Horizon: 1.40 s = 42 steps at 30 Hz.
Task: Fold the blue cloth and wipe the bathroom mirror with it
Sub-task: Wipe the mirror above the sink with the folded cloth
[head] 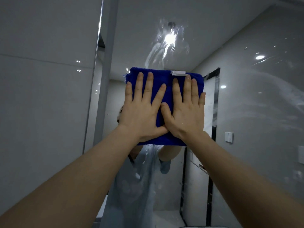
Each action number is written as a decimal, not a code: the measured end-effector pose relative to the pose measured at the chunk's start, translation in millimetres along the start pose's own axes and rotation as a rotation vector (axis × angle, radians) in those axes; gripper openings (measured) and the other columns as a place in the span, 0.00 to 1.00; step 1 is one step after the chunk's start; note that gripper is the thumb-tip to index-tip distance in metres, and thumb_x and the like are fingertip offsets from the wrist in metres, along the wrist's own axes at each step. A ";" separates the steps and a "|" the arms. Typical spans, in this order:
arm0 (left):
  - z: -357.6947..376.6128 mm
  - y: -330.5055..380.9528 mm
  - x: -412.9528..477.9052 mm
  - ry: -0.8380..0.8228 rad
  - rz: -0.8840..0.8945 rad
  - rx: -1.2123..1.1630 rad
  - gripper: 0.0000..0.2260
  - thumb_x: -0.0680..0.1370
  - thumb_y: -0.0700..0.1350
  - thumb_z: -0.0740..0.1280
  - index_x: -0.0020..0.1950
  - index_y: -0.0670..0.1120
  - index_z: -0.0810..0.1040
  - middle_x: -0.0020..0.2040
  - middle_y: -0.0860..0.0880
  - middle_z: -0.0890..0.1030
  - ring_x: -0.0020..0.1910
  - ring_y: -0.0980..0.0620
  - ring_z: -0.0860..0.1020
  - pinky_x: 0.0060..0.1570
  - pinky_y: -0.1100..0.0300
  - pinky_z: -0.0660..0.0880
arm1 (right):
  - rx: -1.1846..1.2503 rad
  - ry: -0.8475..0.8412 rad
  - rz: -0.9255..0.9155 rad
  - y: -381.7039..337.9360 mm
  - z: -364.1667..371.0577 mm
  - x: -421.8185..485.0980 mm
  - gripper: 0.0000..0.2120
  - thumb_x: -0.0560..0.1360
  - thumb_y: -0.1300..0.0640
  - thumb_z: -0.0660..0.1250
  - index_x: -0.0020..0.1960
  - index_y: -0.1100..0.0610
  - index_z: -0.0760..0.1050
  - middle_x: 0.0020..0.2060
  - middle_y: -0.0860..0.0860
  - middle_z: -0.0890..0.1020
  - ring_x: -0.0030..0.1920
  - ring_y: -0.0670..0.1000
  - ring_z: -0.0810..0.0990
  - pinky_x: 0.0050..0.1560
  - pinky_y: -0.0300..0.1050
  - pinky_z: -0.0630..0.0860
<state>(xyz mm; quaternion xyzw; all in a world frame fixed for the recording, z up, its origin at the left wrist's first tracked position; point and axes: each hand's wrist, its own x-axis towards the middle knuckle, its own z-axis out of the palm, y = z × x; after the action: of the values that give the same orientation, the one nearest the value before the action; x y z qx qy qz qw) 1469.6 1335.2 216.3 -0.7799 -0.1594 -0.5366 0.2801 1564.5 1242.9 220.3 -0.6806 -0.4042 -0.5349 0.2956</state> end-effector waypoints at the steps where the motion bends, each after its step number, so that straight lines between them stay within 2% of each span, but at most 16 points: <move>1: -0.3 -0.1 0.8 -0.005 -0.008 0.000 0.47 0.64 0.73 0.42 0.76 0.48 0.42 0.76 0.37 0.43 0.74 0.36 0.41 0.69 0.42 0.38 | -0.011 0.001 -0.010 0.5 -0.3 2.2 0.37 0.70 0.38 0.40 0.76 0.52 0.46 0.76 0.55 0.46 0.76 0.54 0.42 0.72 0.53 0.36; 3: -0.5 -1.8 5.2 -0.007 -0.041 0.008 0.46 0.64 0.73 0.41 0.76 0.49 0.37 0.76 0.38 0.39 0.74 0.37 0.38 0.69 0.41 0.36 | -0.027 -0.002 -0.050 1.3 -2.9 12.3 0.38 0.70 0.37 0.40 0.76 0.52 0.46 0.76 0.55 0.46 0.76 0.54 0.42 0.72 0.53 0.36; 7: -7.8 -14.1 32.5 0.005 -0.138 0.006 0.46 0.68 0.72 0.49 0.75 0.49 0.34 0.75 0.39 0.35 0.73 0.38 0.35 0.69 0.40 0.36 | -0.076 0.010 -0.129 -2.8 -12.3 57.9 0.38 0.69 0.37 0.38 0.76 0.50 0.46 0.77 0.54 0.46 0.76 0.53 0.43 0.72 0.53 0.38; 9: -12.3 -24.1 49.7 0.036 -0.152 0.011 0.46 0.67 0.72 0.48 0.75 0.49 0.35 0.75 0.39 0.35 0.73 0.38 0.35 0.69 0.40 0.36 | -0.097 0.028 -0.144 -9.2 -16.1 80.3 0.38 0.69 0.36 0.37 0.76 0.49 0.45 0.77 0.53 0.46 0.76 0.53 0.43 0.73 0.53 0.39; 15: -18.0 -43.9 89.9 0.122 -0.196 0.037 0.45 0.68 0.72 0.50 0.76 0.50 0.38 0.76 0.39 0.39 0.74 0.38 0.38 0.70 0.40 0.38 | -0.123 0.025 -0.198 -15.9 -26.2 129.9 0.30 0.78 0.41 0.47 0.76 0.49 0.45 0.77 0.52 0.45 0.76 0.52 0.41 0.73 0.53 0.39; 22: -26.2 -56.8 122.7 0.147 -0.236 0.044 0.45 0.66 0.72 0.46 0.76 0.50 0.38 0.76 0.40 0.39 0.74 0.38 0.38 0.70 0.40 0.38 | -0.130 0.044 -0.225 -20.3 -34.3 169.6 0.29 0.79 0.42 0.48 0.76 0.49 0.44 0.77 0.51 0.45 0.76 0.51 0.41 0.73 0.52 0.39; 26: -31.8 -64.9 141.2 0.174 -0.234 0.053 0.44 0.69 0.72 0.48 0.76 0.50 0.40 0.76 0.39 0.41 0.74 0.38 0.39 0.70 0.40 0.39 | -0.110 0.057 -0.216 -24.1 -38.4 190.4 0.29 0.79 0.42 0.48 0.76 0.49 0.45 0.77 0.51 0.46 0.76 0.51 0.41 0.73 0.52 0.40; 34: -33.3 -67.8 148.2 0.183 -0.221 0.032 0.43 0.70 0.71 0.51 0.76 0.50 0.40 0.76 0.39 0.41 0.74 0.38 0.40 0.71 0.41 0.40 | -0.102 0.069 -0.179 -27.9 -40.6 196.4 0.28 0.79 0.43 0.50 0.76 0.50 0.48 0.77 0.52 0.48 0.76 0.51 0.43 0.73 0.52 0.40; 42: -29.8 -66.7 129.3 0.179 -0.182 0.034 0.41 0.71 0.68 0.51 0.76 0.49 0.40 0.76 0.39 0.41 0.75 0.38 0.40 0.71 0.42 0.40 | -0.101 0.045 -0.115 -33.7 -35.1 170.2 0.29 0.79 0.43 0.48 0.76 0.50 0.45 0.77 0.53 0.45 0.76 0.52 0.40 0.73 0.54 0.37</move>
<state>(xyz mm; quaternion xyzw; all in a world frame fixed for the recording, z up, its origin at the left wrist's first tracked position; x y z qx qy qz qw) 1459.0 1363.2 361.8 -0.7063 -0.2130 -0.6244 0.2565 1535.3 1270.2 392.8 -0.6580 -0.4084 -0.5858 0.2389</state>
